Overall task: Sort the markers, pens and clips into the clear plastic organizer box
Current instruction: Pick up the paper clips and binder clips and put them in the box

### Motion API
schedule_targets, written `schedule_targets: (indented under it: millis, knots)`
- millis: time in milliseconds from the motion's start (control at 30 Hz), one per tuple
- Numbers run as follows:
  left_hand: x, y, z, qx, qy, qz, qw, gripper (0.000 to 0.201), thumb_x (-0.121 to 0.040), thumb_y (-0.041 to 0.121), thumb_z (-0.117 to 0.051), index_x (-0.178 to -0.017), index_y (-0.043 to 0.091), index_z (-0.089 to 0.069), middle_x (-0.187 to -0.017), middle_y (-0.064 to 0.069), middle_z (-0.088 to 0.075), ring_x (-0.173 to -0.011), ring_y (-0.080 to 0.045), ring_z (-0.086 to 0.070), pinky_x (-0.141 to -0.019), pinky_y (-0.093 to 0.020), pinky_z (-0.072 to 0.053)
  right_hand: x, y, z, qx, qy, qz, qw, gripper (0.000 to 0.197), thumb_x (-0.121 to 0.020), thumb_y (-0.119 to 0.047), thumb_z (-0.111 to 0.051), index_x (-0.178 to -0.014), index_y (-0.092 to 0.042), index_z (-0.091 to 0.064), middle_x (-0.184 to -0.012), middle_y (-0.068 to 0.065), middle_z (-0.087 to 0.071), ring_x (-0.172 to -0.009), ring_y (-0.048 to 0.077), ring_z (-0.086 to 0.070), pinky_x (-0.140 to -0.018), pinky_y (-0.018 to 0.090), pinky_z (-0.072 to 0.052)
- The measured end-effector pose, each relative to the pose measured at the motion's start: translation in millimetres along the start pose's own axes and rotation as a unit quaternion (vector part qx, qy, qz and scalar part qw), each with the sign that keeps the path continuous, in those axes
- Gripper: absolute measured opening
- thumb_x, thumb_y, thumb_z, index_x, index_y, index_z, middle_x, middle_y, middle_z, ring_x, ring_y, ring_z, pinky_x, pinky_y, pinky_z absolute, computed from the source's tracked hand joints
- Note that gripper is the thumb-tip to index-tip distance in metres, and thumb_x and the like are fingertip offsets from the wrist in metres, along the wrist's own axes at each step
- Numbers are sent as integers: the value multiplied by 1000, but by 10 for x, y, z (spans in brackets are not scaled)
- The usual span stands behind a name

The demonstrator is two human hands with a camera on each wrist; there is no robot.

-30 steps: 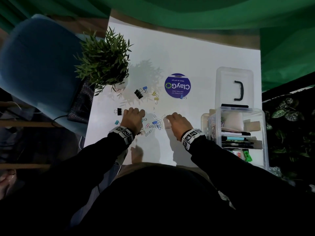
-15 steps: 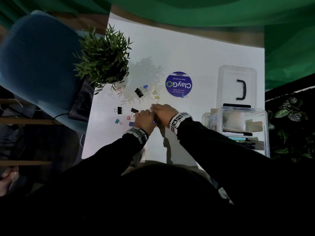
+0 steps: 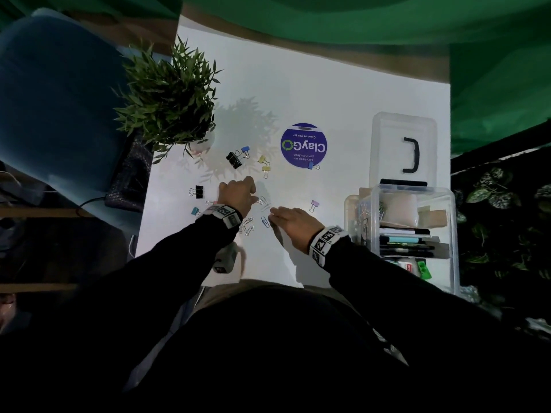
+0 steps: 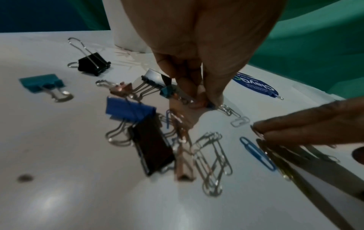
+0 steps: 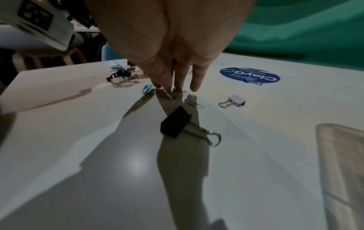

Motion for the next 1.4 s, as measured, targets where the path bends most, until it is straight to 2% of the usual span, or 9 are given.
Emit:
schedule_targets:
  millis: [200, 467, 667, 767, 1000, 1100, 1200, 1300, 1400]
  knots:
    - [-117, -15, 63, -24, -10, 15, 1000, 11, -87, 30, -62, -91, 22, -57, -90, -1, -68, -96, -29, -58, -91, -41, -31, -385, 43, 89, 13, 12, -33, 999, 61, -90, -17, -50, -146, -5, -31, -156, 12, -25, -140, 30, -30, -107, 45, -34]
    - [-45, -26, 137, 2, 3, 19, 1000, 9, -91, 24, -56, -90, 19, -48, -72, 2, -60, -83, -28, -59, -85, -38, -30, -87, -121, -153, 35, 14, 64, 997, 71, -82, -21, -5, -131, 0, -51, -142, 18, -45, -122, 36, -48, -93, 47, -45]
    - [304, 26, -60, -70, -20, -87, 994, 14, -79, 12, -63, -91, 18, -58, -83, -1, -66, -85, -26, -60, -84, -38, -33, 39, 327, -163, -46, 41, -142, 988, 51, -85, -11, -61, -134, -6, -46, -131, 16, -43, -115, 34, -47, -91, 40, -43]
    - [495, 12, -112, -58, 4, -128, 990, 28, -63, 7, -78, -81, 15, -58, -74, -3, -62, -72, -28, -61, -74, -39, -37, -102, 237, -150, -44, 51, -135, 989, 45, -83, -13, -63, -125, -3, -51, -124, 16, -45, -110, 34, -48, -87, 40, -45]
    - [657, -168, 5, -98, 7, -70, 993, 48, -66, 42, -81, -99, 13, -61, -99, -10, -62, -96, -32, -56, -83, -42, -37, -157, 267, -110, -85, 58, -200, 974, 68, -76, -30, -76, -128, -3, -42, -126, 15, -41, -114, 32, -44, -91, 39, -46]
    - [676, 0, -103, -123, -14, -119, 985, 58, -49, 41, -90, -89, 10, -62, -86, -9, -64, -84, -31, -58, -77, -40, -42, -215, 187, -181, -81, 33, -192, 977, 75, -71, -31, -80, -128, -2, -41, -128, 15, -40, -116, 31, -42, -91, 39, -45]
    - [624, 110, -192, -131, -37, -145, 980, 52, -35, 30, -94, -70, 10, -61, -67, -7, -62, -66, -28, -60, -65, -37, -46, -361, 4, -194, -91, 56, -153, 982, 45, -78, -13, -68, -117, 0, -50, -120, 18, -46, -111, 34, -46, -83, 38, -44]
    - [604, 217, -118, -157, -9, -155, 975, 37, -48, 22, -90, -66, 11, -60, -62, -6, -60, -65, -28, -59, -66, -35, -44, -414, -81, -140, -109, 66, -133, 983, 27, -83, -4, -55, -109, 2, -54, -113, 20, -49, -106, 35, -49, -80, 42, -45]
    - [553, 251, -97, -158, -46, -117, 980, 17, -82, 27, -67, -89, 12, -62, -90, -8, -66, -96, -30, -57, -87, -39, -36, -433, -26, -109, -111, 43, -138, 983, 26, -85, -7, -56, -111, -1, -56, -113, 19, -50, -106, 34, -52, -85, 41, -46]
Point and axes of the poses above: each hand's wrist, its own x-axis away from the middle knuckle, its own z-axis out of the back of the hand, y = z × x, the point moved 7 cm from there along -x, towards the middle knuckle
